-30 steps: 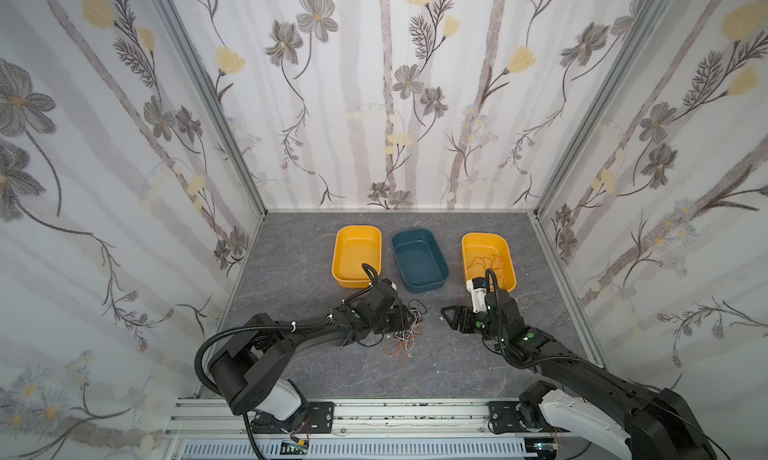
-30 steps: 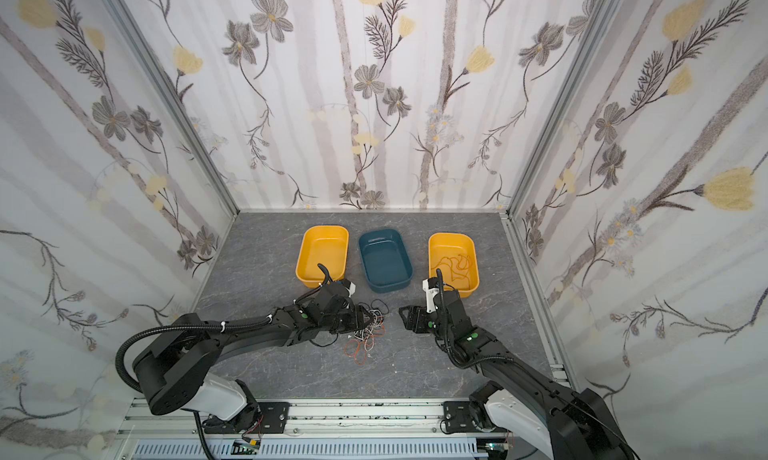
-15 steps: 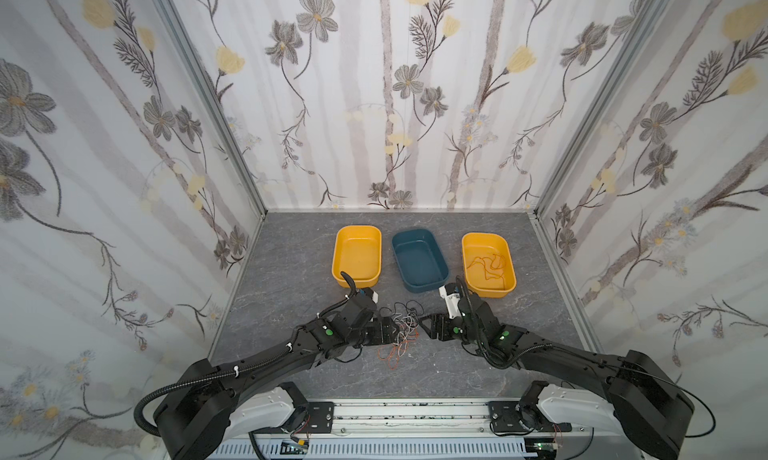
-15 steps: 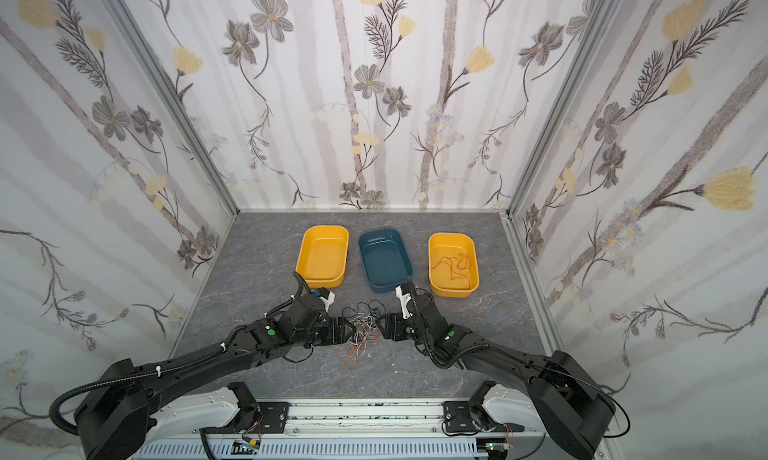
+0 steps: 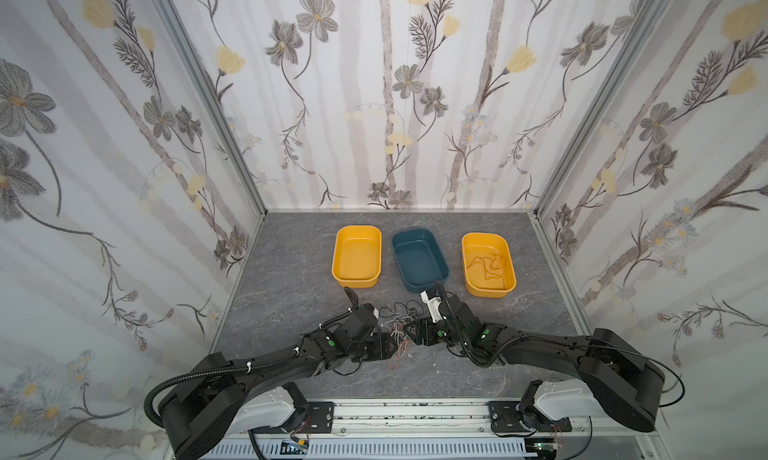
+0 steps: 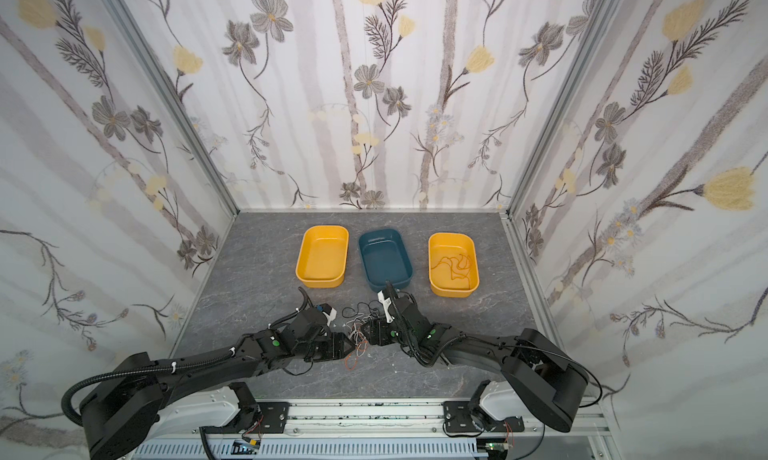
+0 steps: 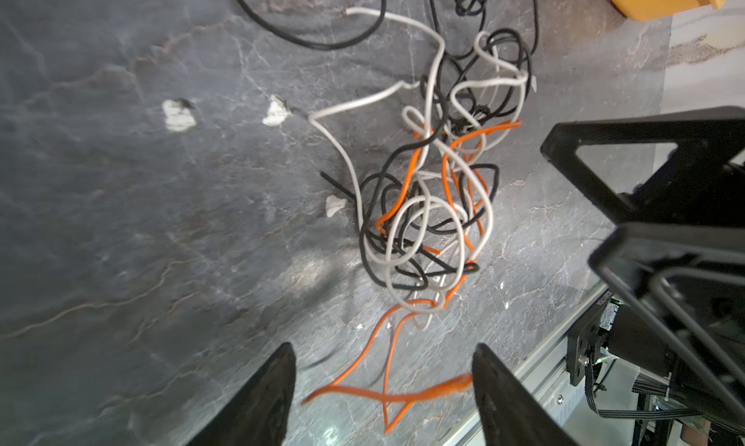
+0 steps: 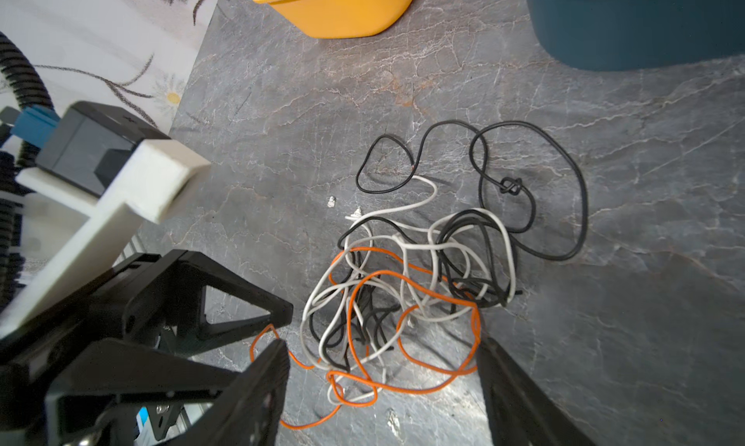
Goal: Untangle the cables
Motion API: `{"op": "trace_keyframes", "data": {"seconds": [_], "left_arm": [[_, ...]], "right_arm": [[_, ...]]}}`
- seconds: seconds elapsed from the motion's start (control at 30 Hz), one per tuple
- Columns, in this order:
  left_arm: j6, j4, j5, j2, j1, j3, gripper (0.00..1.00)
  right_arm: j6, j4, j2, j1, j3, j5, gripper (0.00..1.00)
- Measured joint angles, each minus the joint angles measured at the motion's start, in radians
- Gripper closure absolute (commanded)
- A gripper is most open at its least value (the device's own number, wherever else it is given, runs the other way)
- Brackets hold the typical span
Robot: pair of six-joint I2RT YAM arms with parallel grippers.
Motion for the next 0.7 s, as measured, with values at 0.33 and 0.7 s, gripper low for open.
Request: {"op": "trace_keyframes", "data": {"seconds": [0.33, 0.7], "left_arm": [[0.003, 0.014, -0.004, 0.088, -0.007, 0.028, 0.88], [0.005, -0.032, -0.037, 0.009, -0.007, 0.045, 1.0]], "right_arm": [[0.007, 0.024, 0.103, 0.011, 0.031, 0.001, 0.26], [0.013, 0.011, 0.228, 0.026, 0.114, 0.033, 0.59]]}}
